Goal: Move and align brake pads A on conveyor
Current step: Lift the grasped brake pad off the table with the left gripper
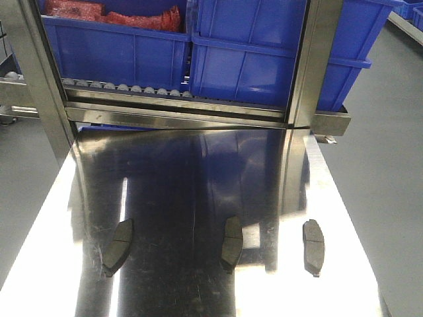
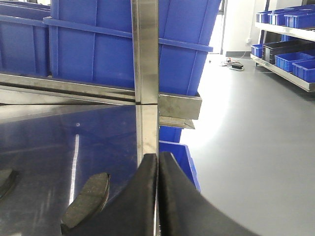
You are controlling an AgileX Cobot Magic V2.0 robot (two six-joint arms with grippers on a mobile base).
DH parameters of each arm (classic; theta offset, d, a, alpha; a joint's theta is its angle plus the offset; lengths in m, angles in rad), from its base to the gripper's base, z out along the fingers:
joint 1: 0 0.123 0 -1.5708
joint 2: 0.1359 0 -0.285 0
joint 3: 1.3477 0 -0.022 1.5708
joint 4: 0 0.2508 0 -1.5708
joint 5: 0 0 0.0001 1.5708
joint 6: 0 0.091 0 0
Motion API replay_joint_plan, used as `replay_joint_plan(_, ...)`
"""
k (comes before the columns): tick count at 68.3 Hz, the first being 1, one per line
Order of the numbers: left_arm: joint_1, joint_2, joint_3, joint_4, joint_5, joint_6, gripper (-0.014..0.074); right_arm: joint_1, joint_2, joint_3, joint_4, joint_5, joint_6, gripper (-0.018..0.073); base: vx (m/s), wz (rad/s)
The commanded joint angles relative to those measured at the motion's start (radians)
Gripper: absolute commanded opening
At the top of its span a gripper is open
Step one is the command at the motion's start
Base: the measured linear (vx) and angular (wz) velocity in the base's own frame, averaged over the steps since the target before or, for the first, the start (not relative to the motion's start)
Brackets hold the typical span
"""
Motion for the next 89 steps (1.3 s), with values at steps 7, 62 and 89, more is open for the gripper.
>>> replay_joint_plan(7, -0.004, -0.049, -0.019, -0.011, -0.079, 0.002, -0.0006, -0.006, -0.009, 0.012, -0.01, -0.073, -0.004, -0.0012, 0.0, 0.0)
replay_joint_plan(62, -0.004, -0.05, -0.019, -0.011, -0.079, 0.002, -0.0006, -0.006, -0.009, 0.012, -0.01, -0.073, -0.004, -0.0012, 0.0, 0.0)
replay_joint_plan(89, -0.004, -0.05, -0.019, -0.011, -0.079, 0.002, -0.0006, -0.006, -0.009, 0.012, -0.011, -0.079, -0.006, -0.0012, 0.0, 0.0)
